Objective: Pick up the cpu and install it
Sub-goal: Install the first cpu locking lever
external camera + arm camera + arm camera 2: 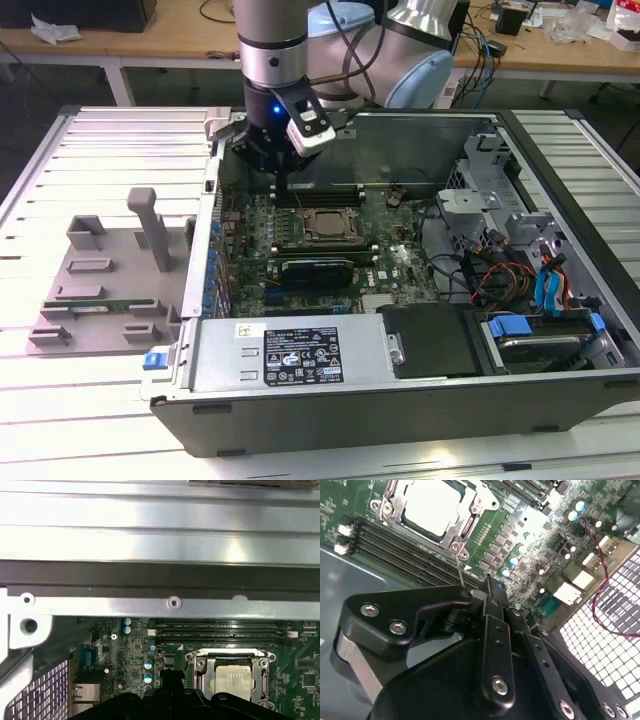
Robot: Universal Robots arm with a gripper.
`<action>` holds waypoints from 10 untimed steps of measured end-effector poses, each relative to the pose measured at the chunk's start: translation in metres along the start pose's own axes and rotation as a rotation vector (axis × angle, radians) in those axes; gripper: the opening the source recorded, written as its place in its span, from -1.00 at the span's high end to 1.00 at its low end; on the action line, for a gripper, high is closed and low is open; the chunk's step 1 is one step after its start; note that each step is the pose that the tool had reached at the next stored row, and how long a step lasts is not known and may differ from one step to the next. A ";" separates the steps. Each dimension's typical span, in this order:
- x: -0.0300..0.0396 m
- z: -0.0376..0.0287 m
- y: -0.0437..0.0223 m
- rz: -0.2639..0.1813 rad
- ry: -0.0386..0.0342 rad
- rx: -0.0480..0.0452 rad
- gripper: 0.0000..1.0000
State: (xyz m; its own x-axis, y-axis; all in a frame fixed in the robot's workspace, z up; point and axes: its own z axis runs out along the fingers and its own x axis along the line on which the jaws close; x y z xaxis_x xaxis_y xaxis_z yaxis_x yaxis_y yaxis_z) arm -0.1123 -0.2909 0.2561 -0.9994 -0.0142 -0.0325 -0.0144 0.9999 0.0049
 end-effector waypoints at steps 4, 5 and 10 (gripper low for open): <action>0.0002 0.0001 0.0033 0.000 -0.0003 -0.0195 0.79; -0.0009 0.0002 0.0034 0.000 -0.0002 -0.0188 0.79; -0.0118 0.0005 0.0032 0.000 0.0035 -0.0184 0.79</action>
State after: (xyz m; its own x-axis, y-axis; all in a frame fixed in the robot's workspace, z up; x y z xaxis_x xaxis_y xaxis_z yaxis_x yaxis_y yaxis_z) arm -0.1006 -0.2875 0.2560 -0.9995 -0.0142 -0.0289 -0.0148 0.9996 0.0233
